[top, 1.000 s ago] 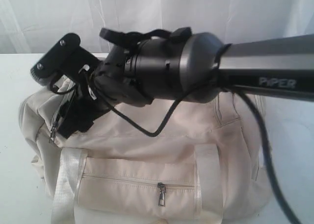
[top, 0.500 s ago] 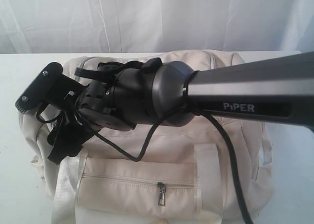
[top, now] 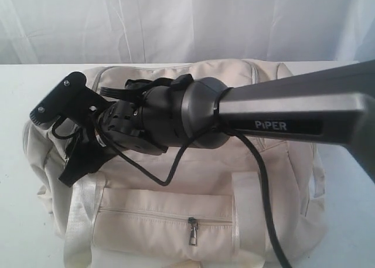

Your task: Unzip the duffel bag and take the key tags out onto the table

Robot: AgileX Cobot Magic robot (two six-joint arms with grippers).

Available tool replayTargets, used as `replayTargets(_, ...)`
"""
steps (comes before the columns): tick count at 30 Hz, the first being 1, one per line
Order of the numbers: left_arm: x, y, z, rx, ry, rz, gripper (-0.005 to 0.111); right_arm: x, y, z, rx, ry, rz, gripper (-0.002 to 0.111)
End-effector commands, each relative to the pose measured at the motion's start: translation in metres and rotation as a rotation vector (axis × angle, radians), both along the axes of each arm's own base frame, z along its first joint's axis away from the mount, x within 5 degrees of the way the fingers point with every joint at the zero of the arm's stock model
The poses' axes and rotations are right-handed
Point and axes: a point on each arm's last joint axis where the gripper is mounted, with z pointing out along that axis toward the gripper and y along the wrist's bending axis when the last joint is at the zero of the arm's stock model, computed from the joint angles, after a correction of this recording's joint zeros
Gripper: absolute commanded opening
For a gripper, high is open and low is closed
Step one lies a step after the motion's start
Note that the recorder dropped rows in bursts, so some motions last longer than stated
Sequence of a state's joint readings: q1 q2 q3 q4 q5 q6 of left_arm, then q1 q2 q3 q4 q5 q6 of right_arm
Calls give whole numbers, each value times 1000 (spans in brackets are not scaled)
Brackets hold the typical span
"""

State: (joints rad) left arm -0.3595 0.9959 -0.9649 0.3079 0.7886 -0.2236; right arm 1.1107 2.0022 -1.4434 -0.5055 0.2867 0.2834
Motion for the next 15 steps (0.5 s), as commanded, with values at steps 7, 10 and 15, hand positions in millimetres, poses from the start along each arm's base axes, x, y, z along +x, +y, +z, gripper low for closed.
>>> replayTargets(7,-2,0,2,-9,-4,-2,52,3,-10,21,-17,-49,-16,0)
replayTargets(10,-2,0,2,-9,-4,-2,52,3,-10,30,0,-59,-19,0)
replayTargets(15,-2,0,2,-9,-3,-4,52,5,-9,40,4,-80,-28,0)
